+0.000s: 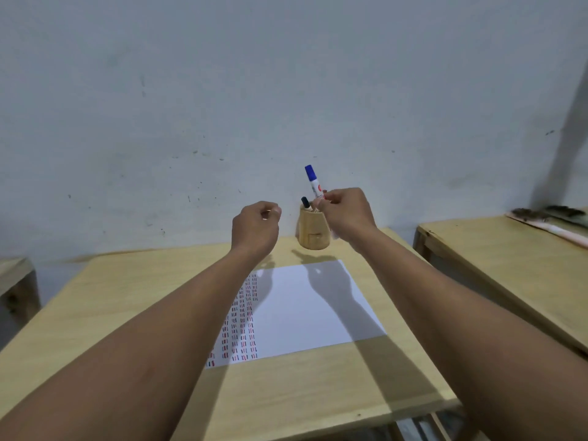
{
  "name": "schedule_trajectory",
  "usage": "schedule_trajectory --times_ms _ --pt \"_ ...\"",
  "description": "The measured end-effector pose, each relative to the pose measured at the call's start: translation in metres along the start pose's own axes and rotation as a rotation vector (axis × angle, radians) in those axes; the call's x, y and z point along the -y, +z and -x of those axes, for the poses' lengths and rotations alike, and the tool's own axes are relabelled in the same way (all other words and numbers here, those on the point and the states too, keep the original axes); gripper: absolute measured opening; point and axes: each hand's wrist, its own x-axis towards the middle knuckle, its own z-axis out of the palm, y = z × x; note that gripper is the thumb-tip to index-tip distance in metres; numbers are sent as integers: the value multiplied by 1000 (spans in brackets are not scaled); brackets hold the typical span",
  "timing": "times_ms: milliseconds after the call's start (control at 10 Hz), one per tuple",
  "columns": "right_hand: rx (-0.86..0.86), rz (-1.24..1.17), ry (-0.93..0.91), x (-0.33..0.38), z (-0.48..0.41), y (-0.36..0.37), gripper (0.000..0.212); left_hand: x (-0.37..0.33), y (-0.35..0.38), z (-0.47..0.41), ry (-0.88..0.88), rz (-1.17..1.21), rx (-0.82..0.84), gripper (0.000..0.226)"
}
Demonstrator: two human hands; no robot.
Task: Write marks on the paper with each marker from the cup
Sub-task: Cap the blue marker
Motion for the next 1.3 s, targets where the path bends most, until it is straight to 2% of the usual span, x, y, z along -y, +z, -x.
schedule_trajectory --times_ms 200,400,500,700,900,1000,1200,1300 --pt "-51 -38 -30 -3 -44 0 21 16 51 -32 -2 -110 133 46" --pt "-139 34 -89 -17 -78 0 17 36 100 -51 -45 -147 209 82" --pt "-136 61 -110 -25 -90 2 17 42 114 -59 -29 -82 186 81" --pt "-42 128 -27 -41 -101 14 11 54 125 -65 13 91 153 66" --pt "42 278 55 -57 -99 23 25 61 124 -69 37 105 141 62" --pt "74 261 96 -60 -97 23 22 62 125 -70 32 112 150 62" --pt "61 176 57 -60 -92 20 41 63 126 -69 21 98 149 61" --pt "46 157 52 -56 -87 22 54 55 121 -67 9 42 158 70"
